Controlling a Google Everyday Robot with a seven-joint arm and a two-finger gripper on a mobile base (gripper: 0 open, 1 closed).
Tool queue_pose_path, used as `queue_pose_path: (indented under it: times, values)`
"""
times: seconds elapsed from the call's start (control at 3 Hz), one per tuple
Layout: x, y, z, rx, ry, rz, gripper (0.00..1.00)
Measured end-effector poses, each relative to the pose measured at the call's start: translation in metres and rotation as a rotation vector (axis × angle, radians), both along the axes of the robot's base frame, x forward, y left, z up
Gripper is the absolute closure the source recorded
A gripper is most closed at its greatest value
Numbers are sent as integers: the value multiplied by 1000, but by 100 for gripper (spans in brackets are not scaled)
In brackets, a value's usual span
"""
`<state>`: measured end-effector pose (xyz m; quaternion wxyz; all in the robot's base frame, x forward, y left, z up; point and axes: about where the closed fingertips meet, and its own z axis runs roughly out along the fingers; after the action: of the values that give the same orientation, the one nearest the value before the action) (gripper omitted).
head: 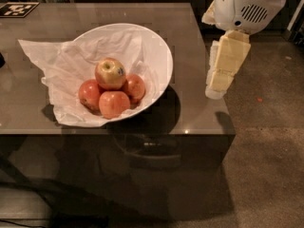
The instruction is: Pick apple from white bowl
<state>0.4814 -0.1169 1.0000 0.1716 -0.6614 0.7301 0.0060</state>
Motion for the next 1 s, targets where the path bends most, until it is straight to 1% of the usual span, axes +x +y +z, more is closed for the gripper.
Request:
queue_pose_path:
  times: [0.33,0.67,1.0]
  values:
    - [-6,40,8,57,12,76,0]
    - [-19,82,13,75,38,157,0]
    - [-35,118,21,76,42,247,0]
